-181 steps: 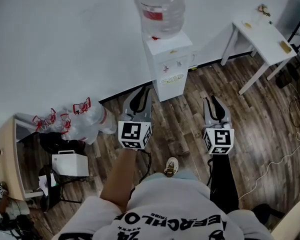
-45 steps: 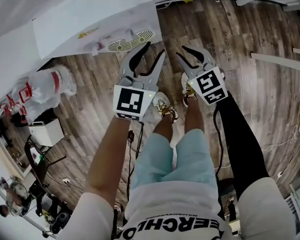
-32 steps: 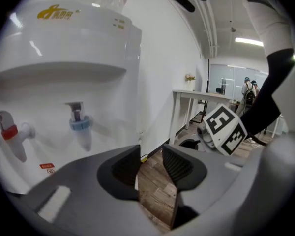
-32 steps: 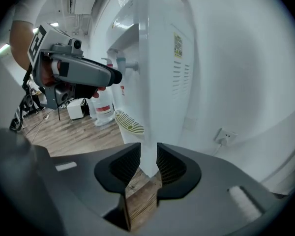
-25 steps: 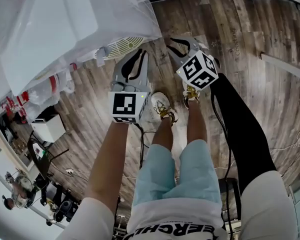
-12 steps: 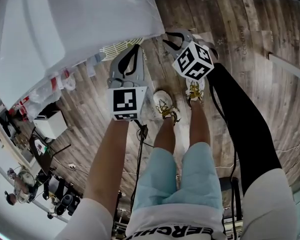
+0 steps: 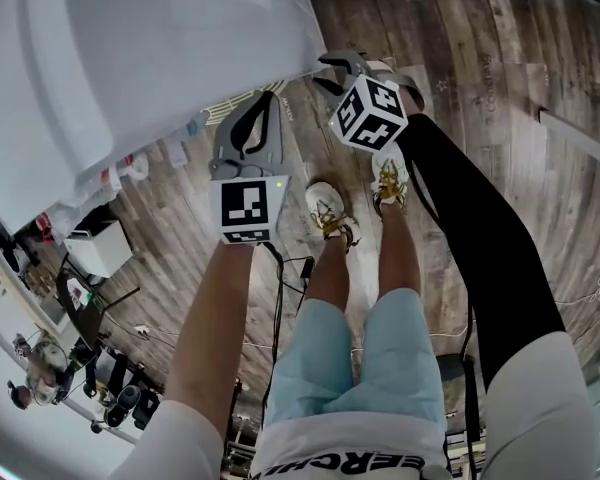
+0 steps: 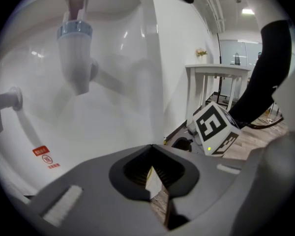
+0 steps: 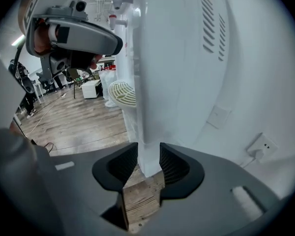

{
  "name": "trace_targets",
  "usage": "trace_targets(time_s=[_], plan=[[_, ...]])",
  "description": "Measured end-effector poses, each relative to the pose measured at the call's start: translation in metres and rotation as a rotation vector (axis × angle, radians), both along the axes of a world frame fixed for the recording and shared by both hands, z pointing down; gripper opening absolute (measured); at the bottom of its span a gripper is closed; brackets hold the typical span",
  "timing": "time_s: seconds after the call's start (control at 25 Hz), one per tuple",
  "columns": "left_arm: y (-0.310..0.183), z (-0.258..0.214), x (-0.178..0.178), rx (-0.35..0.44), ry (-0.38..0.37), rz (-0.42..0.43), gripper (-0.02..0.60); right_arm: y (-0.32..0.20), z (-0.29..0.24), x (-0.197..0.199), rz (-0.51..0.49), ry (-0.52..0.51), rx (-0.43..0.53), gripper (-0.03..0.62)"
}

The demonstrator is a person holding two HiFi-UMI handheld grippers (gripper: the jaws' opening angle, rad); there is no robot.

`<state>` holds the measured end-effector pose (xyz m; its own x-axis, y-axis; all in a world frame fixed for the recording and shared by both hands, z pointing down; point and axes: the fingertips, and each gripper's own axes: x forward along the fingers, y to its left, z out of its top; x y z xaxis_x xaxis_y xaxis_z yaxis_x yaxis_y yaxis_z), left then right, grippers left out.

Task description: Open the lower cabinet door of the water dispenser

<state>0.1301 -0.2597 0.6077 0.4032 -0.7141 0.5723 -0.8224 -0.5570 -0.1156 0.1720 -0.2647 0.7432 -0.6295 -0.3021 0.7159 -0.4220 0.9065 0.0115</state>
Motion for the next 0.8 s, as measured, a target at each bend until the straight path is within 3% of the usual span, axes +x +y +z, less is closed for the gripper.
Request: trace_targets(time_s=[0.56, 0.8], plan=[[0.006, 0.001, -0.015, -0.015, -0.002, -0.018, 0.057, -0.01, 0.016, -0.02, -0.042, 0.061, 0.023, 0.137], [0.005, 0.004, -0.013, -0.015, -0.001, -0.017, 0.057, -0.013, 0.023, -0.019, -0.049, 0.048, -0.021, 0.161]])
